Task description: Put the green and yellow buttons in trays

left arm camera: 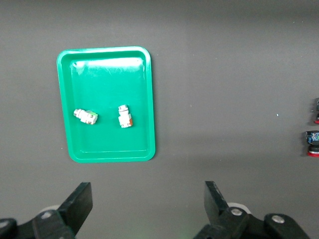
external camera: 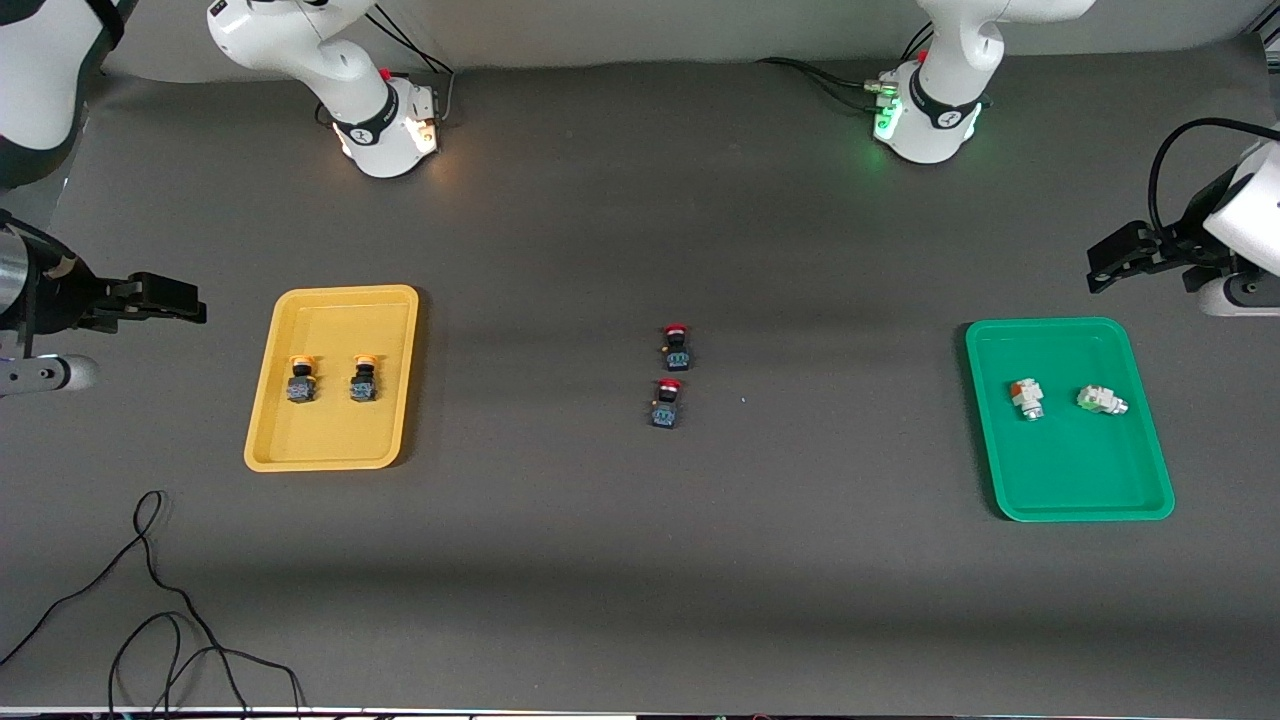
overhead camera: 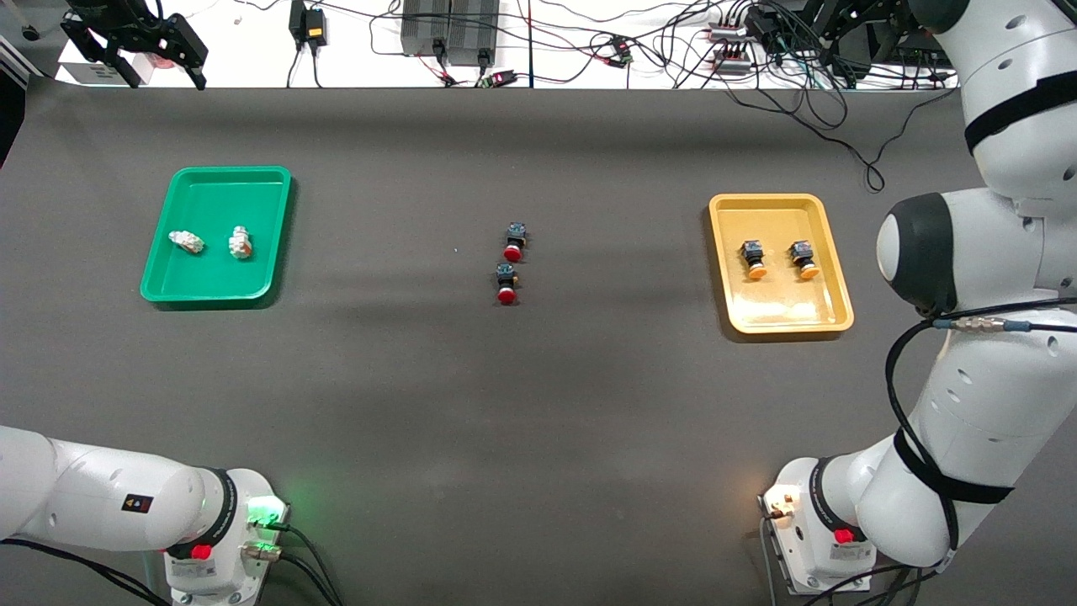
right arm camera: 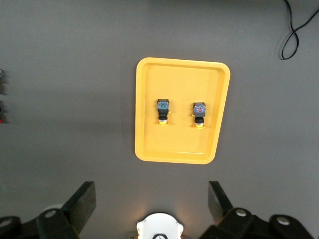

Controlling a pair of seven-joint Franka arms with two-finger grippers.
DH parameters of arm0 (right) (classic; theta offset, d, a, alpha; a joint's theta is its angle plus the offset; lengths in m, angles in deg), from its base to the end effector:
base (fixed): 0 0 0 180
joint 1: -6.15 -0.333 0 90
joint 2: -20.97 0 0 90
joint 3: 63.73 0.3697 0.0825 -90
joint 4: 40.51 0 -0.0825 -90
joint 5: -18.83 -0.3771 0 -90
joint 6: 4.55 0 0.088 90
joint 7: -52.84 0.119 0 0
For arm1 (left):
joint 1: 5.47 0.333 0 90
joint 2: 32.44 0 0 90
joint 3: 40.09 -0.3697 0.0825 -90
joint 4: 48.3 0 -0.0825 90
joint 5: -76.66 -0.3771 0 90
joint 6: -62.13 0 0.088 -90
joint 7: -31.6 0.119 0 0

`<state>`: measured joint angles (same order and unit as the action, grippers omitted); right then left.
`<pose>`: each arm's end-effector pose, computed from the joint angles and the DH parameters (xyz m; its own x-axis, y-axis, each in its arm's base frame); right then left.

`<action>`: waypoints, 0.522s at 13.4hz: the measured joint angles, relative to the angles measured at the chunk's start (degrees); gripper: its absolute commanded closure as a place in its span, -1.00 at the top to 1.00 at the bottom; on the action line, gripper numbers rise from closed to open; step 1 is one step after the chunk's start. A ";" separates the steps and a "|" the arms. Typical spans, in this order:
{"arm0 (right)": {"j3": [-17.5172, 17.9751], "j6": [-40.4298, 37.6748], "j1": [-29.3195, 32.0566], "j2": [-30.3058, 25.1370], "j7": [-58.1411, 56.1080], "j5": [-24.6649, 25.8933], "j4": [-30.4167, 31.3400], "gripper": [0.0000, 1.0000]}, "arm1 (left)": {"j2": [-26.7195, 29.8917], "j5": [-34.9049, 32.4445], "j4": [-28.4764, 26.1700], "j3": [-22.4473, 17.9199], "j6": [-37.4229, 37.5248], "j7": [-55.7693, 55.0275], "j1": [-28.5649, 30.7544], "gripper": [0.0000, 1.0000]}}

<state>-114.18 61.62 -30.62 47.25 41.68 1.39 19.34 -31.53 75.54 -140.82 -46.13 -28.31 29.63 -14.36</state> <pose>0.6213 0.0517 0.6604 0.9750 0.0680 -0.2118 0.0717 -0.9974 0.0101 0.5409 -0.0241 0.6550 0.9997 -0.0156 -0.0199 -0.0159 -0.9997 -0.0186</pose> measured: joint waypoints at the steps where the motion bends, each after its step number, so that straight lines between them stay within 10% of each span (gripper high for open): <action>1: 0.02 0.00 0.06 0.00 0.06 0.04 0.01 0.99 | 0.00 0.00 0.00 0.00 0.05 0.00 0.00 0.99; 7: 9.65 0.00 6.72 -2.07 3.16 3.32 -0.01 0.99 | 0.01 0.00 0.00 0.00 0.13 0.00 0.00 0.99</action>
<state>-104.53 61.62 -23.90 45.18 44.84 4.71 19.33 -31.52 75.53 -140.82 -46.13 -28.19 29.63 -14.36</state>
